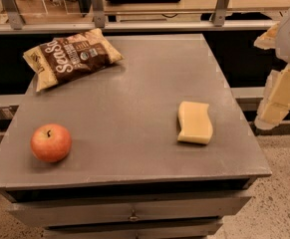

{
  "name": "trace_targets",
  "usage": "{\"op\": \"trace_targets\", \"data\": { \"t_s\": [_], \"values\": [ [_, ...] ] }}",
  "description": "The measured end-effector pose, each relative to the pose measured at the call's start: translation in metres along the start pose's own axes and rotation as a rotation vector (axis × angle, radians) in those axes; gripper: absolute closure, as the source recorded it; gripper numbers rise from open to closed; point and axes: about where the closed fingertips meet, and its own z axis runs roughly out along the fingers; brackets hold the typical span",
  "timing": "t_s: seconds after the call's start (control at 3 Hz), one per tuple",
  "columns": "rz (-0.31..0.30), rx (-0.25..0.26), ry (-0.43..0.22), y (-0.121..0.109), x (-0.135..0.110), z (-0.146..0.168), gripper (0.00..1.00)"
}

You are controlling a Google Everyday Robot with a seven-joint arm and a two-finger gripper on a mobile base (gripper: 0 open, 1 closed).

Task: Move sponge near brown chip bag

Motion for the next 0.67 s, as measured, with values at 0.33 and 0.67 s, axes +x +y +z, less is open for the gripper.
{"op": "trace_targets", "data": {
  "t_s": [0.33, 0.67],
  "values": [
    [0.0, 0.0, 0.0, 0.0, 0.0, 0.0, 0.0],
    [-0.005, -0.022, -0.006, 0.0, 0.0, 0.016, 0.0]
  ]
}}
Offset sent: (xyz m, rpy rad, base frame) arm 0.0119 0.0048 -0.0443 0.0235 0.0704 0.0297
